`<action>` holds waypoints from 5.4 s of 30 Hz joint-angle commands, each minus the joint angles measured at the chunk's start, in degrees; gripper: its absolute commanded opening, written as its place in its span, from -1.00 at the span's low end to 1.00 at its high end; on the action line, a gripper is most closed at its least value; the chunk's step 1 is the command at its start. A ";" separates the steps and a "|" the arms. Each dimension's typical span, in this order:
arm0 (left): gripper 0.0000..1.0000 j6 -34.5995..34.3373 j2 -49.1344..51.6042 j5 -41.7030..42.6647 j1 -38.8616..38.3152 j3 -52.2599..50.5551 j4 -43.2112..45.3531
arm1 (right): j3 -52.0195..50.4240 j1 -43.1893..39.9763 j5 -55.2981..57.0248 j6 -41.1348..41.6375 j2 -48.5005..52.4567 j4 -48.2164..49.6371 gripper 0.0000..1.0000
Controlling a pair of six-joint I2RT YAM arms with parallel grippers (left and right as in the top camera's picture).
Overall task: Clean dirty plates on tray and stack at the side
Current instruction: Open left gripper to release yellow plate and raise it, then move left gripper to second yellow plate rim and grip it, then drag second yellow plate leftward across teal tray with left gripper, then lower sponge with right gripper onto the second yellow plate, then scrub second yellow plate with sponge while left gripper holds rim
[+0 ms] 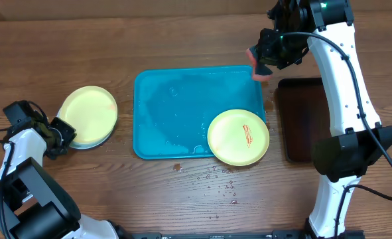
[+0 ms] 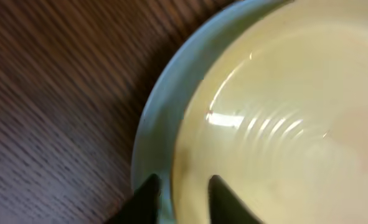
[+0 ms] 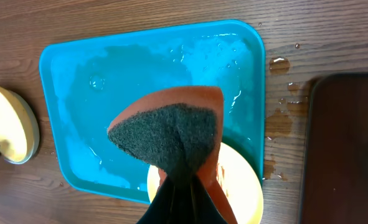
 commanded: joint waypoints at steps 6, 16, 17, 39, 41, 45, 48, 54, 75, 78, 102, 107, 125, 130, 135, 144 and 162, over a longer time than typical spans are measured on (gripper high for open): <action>0.29 5.11 -0.37 -0.15 -0.90 7.15 -8.15 | 1.07 -0.07 -0.02 -0.24 -0.98 0.24 -0.92; 0.22 14.88 -5.77 3.63 -19.78 16.94 -12.83 | 1.07 -0.07 -0.02 -0.22 -0.98 0.33 -0.92; 0.20 15.23 -5.86 5.18 -22.53 17.29 -12.66 | 1.07 -0.07 0.00 -0.24 -0.98 0.35 -0.92; 0.15 21.27 10.97 18.21 -57.44 17.33 -10.62 | 1.07 -0.07 0.02 -0.26 -0.98 -0.68 -0.92; 0.12 21.22 12.07 18.25 -57.48 17.33 -11.56 | 1.07 -0.07 0.02 -0.26 -0.98 -0.76 -0.92; 0.11 21.27 14.99 17.53 -58.14 17.33 -12.09 | 1.07 -0.07 0.02 -0.24 -0.98 -0.79 -0.92; 0.06 21.29 15.87 17.20 -58.23 17.33 -12.72 | 1.07 -0.07 0.02 -0.24 -0.98 -0.74 -0.92; 0.01 21.40 15.87 15.39 -58.58 16.98 -13.29 | 1.07 -0.07 0.02 -0.24 -0.98 -0.85 -0.92; -0.38 13.46 15.80 -9.68 -51.41 27.36 -13.18 | 0.96 3.06 2.08 -0.24 -0.39 -1.84 -0.92; -0.30 13.46 15.80 -8.31 -51.04 28.79 -15.21 | 0.96 4.59 2.08 -0.20 0.26 -1.49 -0.92; -0.84 6.95 15.82 0.68 -51.63 17.09 -13.88 | -14.80 11.30 0.81 1.77 2.91 3.41 -0.92; -0.92 4.48 15.82 0.96 -50.99 17.09 -11.30 | -18.60 13.03 0.81 4.87 2.93 7.76 -0.92; -0.92 1.75 15.80 7.19 -48.57 17.09 -12.79 | -41.07 15.74 5.40 19.82 4.79 33.33 -0.92; -0.92 1.88 15.80 10.10 -48.59 17.09 -12.76 | -41.07 18.10 -5.01 17.84 8.17 36.94 -0.93; -0.92 1.86 15.80 11.43 -48.57 17.09 -12.17 | -41.00 21.31 -10.88 16.74 8.76 40.33 -0.93; -0.92 1.86 15.82 11.39 -47.06 17.11 -12.11 | -38.71 19.89 -7.32 13.27 8.72 29.31 -0.93; -0.92 4.09 15.82 11.76 -44.68 17.09 -12.90 | -34.99 16.96 3.63 13.75 9.53 41.05 -0.93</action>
